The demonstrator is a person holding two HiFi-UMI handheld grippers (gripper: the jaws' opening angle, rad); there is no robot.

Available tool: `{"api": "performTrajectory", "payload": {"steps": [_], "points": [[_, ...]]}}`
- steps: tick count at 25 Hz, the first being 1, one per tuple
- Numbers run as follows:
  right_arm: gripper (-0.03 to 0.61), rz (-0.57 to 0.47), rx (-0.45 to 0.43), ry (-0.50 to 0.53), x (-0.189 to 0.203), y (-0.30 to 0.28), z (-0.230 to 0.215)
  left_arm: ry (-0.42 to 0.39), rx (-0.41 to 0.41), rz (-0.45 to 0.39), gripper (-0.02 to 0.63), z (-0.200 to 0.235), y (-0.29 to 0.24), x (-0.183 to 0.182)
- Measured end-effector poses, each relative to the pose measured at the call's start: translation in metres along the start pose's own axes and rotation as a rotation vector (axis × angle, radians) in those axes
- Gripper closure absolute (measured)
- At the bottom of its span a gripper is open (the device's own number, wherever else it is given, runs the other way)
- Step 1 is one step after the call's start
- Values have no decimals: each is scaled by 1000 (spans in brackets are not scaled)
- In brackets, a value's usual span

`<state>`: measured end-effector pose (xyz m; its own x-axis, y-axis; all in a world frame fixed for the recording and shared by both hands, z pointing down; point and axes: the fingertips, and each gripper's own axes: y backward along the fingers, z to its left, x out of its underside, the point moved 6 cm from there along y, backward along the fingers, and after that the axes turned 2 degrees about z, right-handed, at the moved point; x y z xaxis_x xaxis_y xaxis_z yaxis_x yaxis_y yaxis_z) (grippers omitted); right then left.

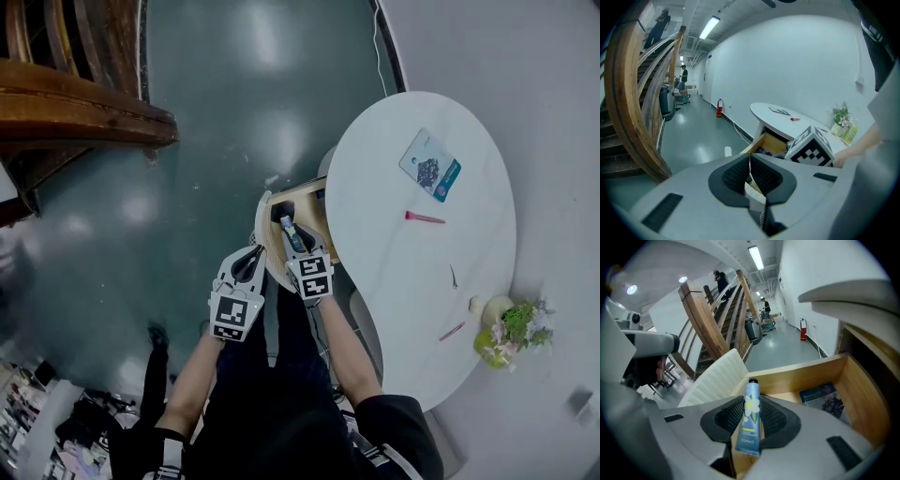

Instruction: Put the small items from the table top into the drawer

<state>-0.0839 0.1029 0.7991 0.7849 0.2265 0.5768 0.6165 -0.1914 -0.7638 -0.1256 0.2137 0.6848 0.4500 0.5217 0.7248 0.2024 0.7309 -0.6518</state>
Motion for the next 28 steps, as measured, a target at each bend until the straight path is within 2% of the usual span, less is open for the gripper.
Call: {"api": "performTrajectory", "payload": {"steps": [15, 20, 28], "points": [[453, 105, 15, 5, 13, -54, -14, 12, -5, 14, 592, 21, -3, 0], [453, 79, 18, 3, 11, -54, -12, 14, -9, 16, 592, 22, -2, 0], [419, 48, 25, -23, 8, -46, -12, 22, -28, 8, 592, 25, 4, -3]]}}
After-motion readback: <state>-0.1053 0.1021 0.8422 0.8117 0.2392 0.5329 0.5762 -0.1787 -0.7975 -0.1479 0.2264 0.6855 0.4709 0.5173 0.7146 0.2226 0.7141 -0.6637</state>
